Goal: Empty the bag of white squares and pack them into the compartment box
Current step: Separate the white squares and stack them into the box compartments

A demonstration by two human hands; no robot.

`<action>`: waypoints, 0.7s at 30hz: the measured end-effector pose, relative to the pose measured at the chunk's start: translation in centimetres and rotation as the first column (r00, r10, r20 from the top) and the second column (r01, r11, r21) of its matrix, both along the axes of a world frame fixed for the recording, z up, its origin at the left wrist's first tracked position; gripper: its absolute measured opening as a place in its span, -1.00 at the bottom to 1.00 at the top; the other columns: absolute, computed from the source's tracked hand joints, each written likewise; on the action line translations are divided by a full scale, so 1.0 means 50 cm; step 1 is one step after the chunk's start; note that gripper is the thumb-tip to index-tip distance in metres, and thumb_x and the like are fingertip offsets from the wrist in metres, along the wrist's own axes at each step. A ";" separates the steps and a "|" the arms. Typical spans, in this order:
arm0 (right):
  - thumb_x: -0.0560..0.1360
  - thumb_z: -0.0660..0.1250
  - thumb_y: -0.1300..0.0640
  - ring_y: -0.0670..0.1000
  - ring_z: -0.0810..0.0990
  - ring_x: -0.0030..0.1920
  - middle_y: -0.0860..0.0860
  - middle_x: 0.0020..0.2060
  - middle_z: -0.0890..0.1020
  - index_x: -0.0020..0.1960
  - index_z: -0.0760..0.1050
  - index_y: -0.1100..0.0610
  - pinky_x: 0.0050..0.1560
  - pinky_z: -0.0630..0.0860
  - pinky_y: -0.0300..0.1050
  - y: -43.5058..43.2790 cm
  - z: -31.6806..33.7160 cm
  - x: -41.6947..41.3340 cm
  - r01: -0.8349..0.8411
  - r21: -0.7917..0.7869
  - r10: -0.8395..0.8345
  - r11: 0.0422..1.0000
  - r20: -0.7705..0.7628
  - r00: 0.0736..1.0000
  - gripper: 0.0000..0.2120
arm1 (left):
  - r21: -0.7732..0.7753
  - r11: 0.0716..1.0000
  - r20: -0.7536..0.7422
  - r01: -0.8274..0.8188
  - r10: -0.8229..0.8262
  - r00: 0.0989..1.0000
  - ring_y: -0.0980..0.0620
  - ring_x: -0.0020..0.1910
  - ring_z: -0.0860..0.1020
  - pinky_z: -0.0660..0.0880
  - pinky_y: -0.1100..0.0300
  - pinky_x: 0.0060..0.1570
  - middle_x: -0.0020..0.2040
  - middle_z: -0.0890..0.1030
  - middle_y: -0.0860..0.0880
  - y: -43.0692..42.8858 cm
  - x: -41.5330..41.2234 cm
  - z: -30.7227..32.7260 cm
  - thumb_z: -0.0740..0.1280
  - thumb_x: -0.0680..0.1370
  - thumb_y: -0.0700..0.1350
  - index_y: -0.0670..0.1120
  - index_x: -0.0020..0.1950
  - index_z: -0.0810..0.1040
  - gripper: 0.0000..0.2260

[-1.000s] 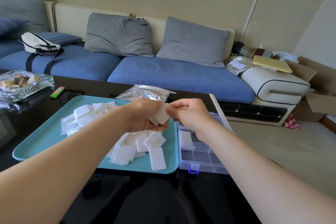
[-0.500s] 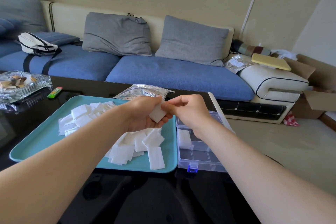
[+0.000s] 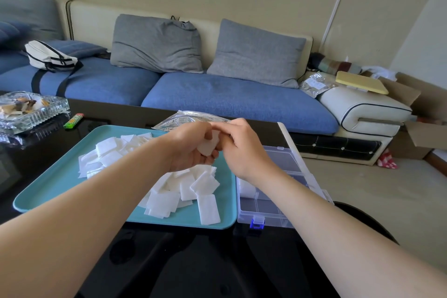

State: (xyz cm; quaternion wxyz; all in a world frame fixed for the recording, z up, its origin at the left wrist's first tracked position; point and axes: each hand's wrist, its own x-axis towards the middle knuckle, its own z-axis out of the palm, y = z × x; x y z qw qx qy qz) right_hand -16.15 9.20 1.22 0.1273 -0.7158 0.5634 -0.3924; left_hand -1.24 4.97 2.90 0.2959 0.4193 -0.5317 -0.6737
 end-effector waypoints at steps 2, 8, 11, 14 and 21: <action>0.71 0.16 0.26 -0.02 0.49 0.22 0.03 0.17 0.52 0.44 0.58 0.00 0.22 0.36 -0.23 0.002 -0.001 -0.001 -0.027 0.036 0.027 0.999 -0.004 1.000 -0.60 | -0.033 0.999 0.090 0.009 -0.006 0.996 -0.05 -0.32 0.43 0.45 0.09 -0.25 -0.23 0.49 -0.14 -0.006 0.009 -0.006 0.05 0.49 -0.41 -0.21 -0.18 0.48 -0.75; 0.67 0.31 0.20 -0.19 0.59 -0.21 -0.13 -0.17 0.71 0.19 0.71 0.03 -0.13 0.45 -0.37 0.004 -0.001 -0.011 -0.002 0.035 0.000 0.999 0.033 0.999 -0.77 | -0.107 0.990 0.239 0.092 -0.064 0.969 -0.06 -0.29 0.46 0.39 0.10 -0.29 -0.18 0.54 -0.16 0.005 0.008 -0.001 0.09 0.57 -0.29 -0.21 -0.02 0.57 -0.75; 0.62 0.37 0.21 -0.17 0.66 -0.21 -0.12 -0.19 0.73 0.08 0.71 0.02 -0.12 0.53 -0.34 -0.001 0.003 -0.015 0.086 0.052 -0.094 0.995 0.178 0.980 -0.83 | -0.038 0.994 0.111 0.102 -0.097 0.989 -0.08 -0.25 0.53 0.42 0.07 -0.23 -0.20 0.62 -0.13 0.008 0.006 0.008 0.06 0.74 0.02 -0.18 0.05 0.58 -0.61; 0.63 0.38 0.20 -0.17 0.71 -0.13 -0.12 -0.12 0.75 0.09 0.71 0.03 -0.09 0.56 -0.35 -0.002 0.007 -0.020 0.113 0.030 -0.117 0.993 0.271 0.956 -0.84 | -0.058 0.995 0.047 0.085 -0.082 0.996 -0.08 -0.23 0.59 0.50 0.05 -0.17 -0.09 0.65 -0.17 0.005 0.005 0.008 0.03 0.77 0.15 -0.21 0.24 0.57 -0.50; 0.53 0.37 0.01 0.04 0.52 0.10 -0.07 0.00 0.58 0.19 0.64 0.00 0.05 0.49 -0.18 0.016 0.007 0.007 0.062 -0.078 -0.061 0.995 0.008 0.998 -0.75 | -0.073 0.992 -0.024 -0.103 0.101 0.995 -0.14 -0.08 0.54 0.52 -0.04 -0.03 -0.04 0.63 -0.20 0.012 -0.023 0.005 0.05 0.77 0.11 -0.19 0.25 0.59 -0.55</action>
